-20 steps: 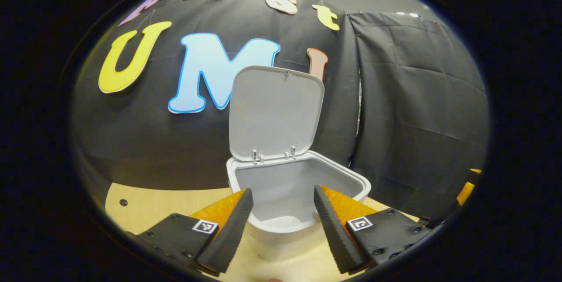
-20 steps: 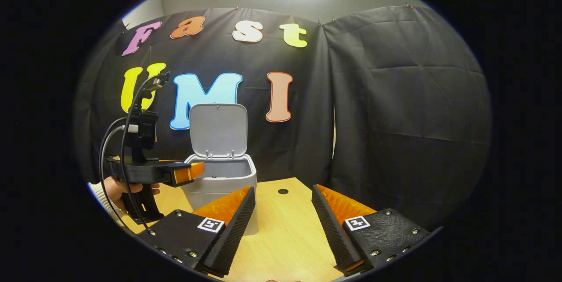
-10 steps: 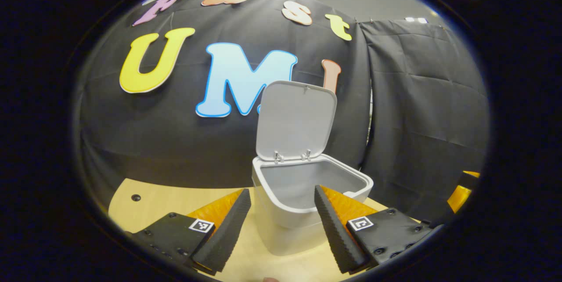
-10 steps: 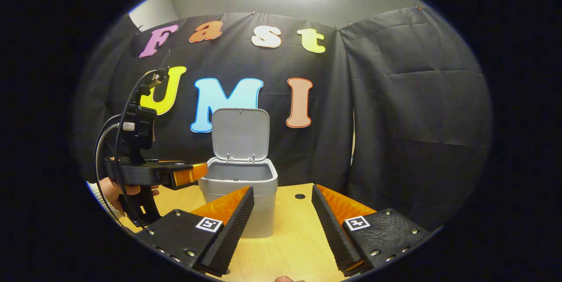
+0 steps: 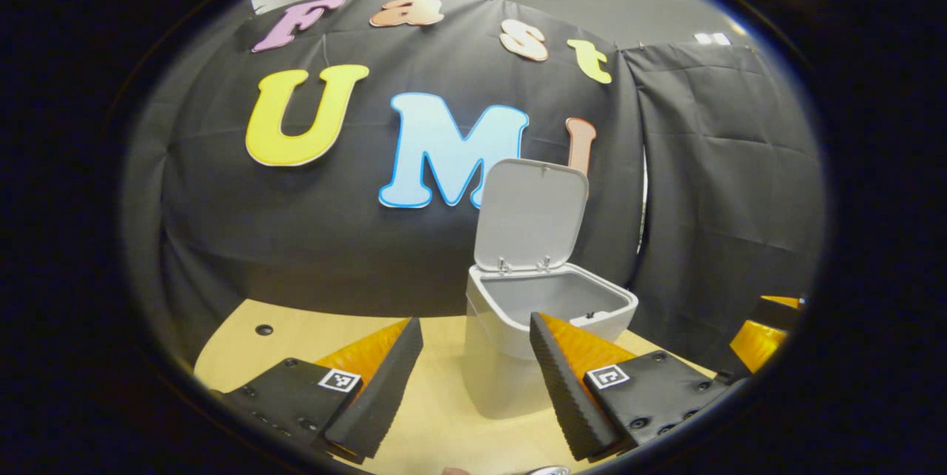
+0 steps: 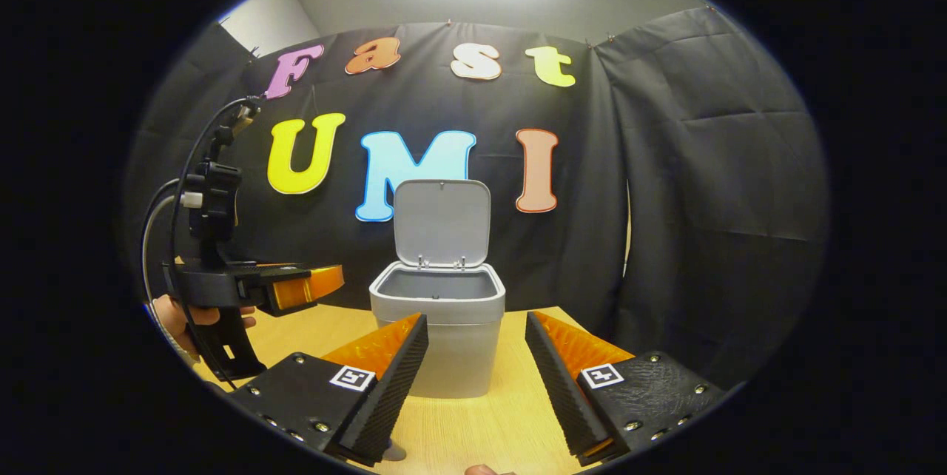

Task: Press the lid of the desktop garbage bin to open it, pick up the crumpled paper on the desktop and throw it into the bin, then pick up the pop can on the desktop and drop it into the bin, and finally close the garbage bin lid.

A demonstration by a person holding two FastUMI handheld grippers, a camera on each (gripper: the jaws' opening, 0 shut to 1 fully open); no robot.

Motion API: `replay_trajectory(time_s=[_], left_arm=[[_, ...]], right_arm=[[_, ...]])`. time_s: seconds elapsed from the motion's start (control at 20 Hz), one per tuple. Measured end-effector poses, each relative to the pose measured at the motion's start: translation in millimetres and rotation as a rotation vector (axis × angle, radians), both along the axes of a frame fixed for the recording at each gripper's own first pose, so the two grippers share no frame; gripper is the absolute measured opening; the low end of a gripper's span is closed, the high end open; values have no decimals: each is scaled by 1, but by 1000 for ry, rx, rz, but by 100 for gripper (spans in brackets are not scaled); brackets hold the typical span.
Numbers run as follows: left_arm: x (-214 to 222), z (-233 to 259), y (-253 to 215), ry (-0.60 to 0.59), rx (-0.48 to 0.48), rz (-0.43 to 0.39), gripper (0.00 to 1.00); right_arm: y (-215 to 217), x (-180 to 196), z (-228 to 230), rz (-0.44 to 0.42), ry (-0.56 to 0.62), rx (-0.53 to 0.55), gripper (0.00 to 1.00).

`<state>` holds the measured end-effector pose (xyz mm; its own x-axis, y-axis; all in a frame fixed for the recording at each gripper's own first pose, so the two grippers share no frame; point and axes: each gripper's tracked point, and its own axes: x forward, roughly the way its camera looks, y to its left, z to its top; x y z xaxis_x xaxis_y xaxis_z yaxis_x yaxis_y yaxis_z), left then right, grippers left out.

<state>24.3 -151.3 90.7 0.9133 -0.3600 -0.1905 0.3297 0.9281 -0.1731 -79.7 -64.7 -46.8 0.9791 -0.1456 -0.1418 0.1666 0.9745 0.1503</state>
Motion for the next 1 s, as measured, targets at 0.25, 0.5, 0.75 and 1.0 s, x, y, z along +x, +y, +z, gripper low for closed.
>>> replay_trajectory(time_s=[0.25,0.5,0.75,1.0], left_arm=[[-17,-4,23,1,19,45,95],[-38,-11,44,8,41,89,95],[-64,-15,72,12,71,143,95],[-91,-23,95,37,74,185,95]], right_arm=[[15,3,-1,52,-19,2,86],[41,7,-20,131,10,30,86],[79,5,-62,248,120,104,99],[118,0,-111,367,267,164,98]])
